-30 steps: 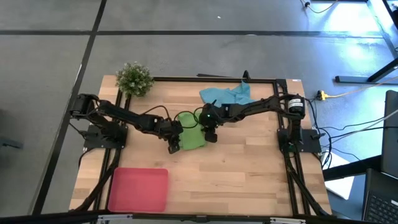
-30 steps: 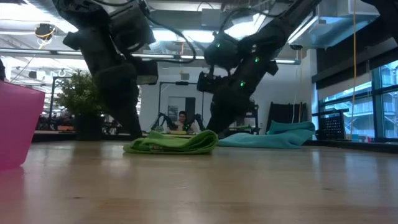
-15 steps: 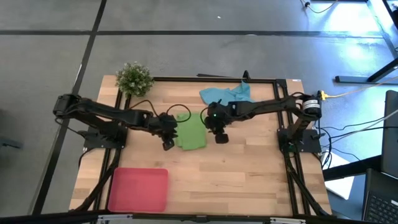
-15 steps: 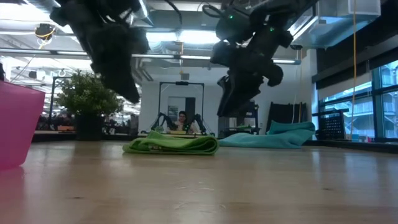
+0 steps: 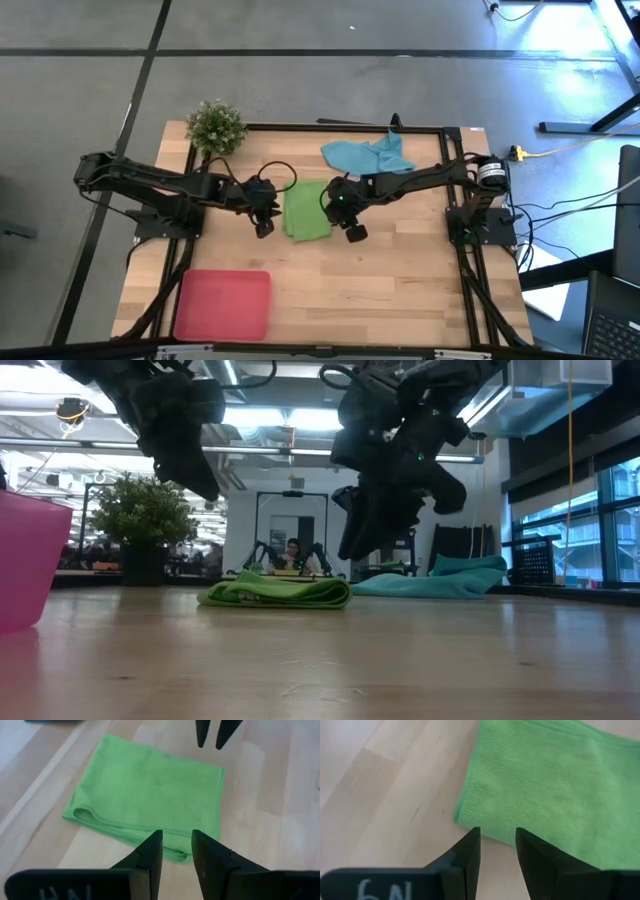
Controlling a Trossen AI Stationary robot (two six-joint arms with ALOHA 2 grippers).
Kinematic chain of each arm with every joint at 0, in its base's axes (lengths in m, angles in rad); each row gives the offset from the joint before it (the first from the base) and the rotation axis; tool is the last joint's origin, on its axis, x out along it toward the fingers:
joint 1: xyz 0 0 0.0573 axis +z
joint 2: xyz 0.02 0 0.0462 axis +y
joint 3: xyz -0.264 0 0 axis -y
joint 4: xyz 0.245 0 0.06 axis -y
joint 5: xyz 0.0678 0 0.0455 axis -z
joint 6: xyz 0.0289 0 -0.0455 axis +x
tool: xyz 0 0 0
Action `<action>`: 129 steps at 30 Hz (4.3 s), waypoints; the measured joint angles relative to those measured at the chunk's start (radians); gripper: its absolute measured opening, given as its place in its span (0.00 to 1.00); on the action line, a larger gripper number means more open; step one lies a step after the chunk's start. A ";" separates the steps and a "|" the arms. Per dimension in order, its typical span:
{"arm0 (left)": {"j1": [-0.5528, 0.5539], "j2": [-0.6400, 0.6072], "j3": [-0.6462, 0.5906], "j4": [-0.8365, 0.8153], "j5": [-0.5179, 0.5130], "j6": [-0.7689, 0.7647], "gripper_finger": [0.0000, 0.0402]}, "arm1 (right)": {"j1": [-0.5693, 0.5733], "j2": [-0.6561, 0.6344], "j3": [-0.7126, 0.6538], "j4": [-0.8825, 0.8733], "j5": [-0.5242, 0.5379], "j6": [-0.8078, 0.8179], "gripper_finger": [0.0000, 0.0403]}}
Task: Roll microfiber towels into tight, uniform cylinder then place into a basket
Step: Roll the microfiber green towel
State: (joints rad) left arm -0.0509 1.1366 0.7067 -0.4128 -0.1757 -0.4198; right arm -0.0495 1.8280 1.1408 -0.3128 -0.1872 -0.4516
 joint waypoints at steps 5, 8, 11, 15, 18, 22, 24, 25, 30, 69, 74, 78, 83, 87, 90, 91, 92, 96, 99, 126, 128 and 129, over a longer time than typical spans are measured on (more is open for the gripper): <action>0.000 0.000 0.000 0.000 0.000 0.000 0.24 | 0.002 0.029 0.000 0.018 -0.016 -0.059 0.31; 0.000 0.000 0.000 -0.001 0.000 0.000 0.24 | 0.002 0.030 0.000 0.018 -0.016 -0.049 0.31; 0.000 0.000 0.000 -0.006 0.000 0.002 0.24 | 0.003 0.028 0.000 0.017 -0.016 -0.051 0.27; 0.000 0.000 0.000 -0.006 0.000 0.003 0.24 | 0.004 0.027 0.000 0.016 -0.016 -0.048 0.22; 0.000 0.001 0.000 -0.006 0.000 0.003 0.24 | 0.004 0.027 0.000 0.016 -0.016 -0.049 0.22; 0.000 0.001 0.000 -0.005 0.001 0.010 0.24 | 0.004 0.028 0.000 0.026 -0.017 -0.050 0.27; 0.000 0.001 0.000 -0.005 0.001 0.011 0.24 | 0.004 0.029 0.000 0.042 -0.033 -0.052 0.31; 0.000 0.001 0.000 -0.005 0.001 0.011 0.24 | 0.004 0.031 0.000 0.056 -0.045 -0.053 0.33; 0.000 0.001 0.000 -0.005 0.001 0.010 0.24 | 0.014 0.035 0.000 0.108 -0.076 -0.054 0.43; 0.000 0.001 0.000 -0.004 0.001 0.003 0.24 | 0.023 0.035 -0.303 0.539 0.065 -0.174 0.45; 0.000 0.001 0.000 -0.002 0.001 0.003 0.24 | 0.027 0.036 -0.302 0.575 0.070 -0.177 0.38; 0.000 0.001 0.000 -0.002 0.001 0.002 0.24 | 0.027 0.036 -0.302 0.579 0.069 -0.152 0.28; 0.000 0.001 0.000 -0.002 0.001 0.002 0.24 | 0.027 0.036 -0.302 0.579 0.066 -0.102 0.07; 0.000 0.001 0.000 -0.002 0.001 0.003 0.24 | 0.027 0.036 -0.301 0.586 0.057 -0.016 0.03; 0.000 0.001 0.000 -0.002 0.001 0.003 0.24 | 0.011 0.036 -0.287 0.578 0.012 0.056 0.02; 0.000 0.001 0.000 -0.002 0.001 0.003 0.24 | 0.003 0.036 -0.282 0.576 -0.010 0.084 0.02; 0.000 0.001 0.000 -0.002 0.001 0.003 0.24 | -0.006 0.036 -0.278 0.575 -0.033 0.110 0.01; 0.000 0.001 0.000 -0.002 0.001 0.004 0.24 | -0.052 0.036 -0.258 0.573 -0.112 0.248 0.01; 0.000 0.001 0.000 -0.002 0.002 0.010 0.24 | -0.091 0.036 -0.235 0.578 -0.209 0.365 0.01; 0.000 0.008 0.000 0.024 0.041 0.038 0.24 | -0.195 0.036 -0.181 0.486 -0.176 1.073 0.00; -0.002 0.019 0.000 0.026 0.063 0.035 0.24 | -0.199 0.036 -0.181 0.485 -0.157 1.071 0.01; -0.006 0.028 0.000 0.026 0.065 0.023 0.24 | -0.201 0.036 -0.181 0.487 -0.155 1.071 0.01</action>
State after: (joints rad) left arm -0.0565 1.1647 0.7067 -0.3870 -0.1108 -0.3968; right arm -0.2508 1.8637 0.9600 0.1738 -0.3420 0.6197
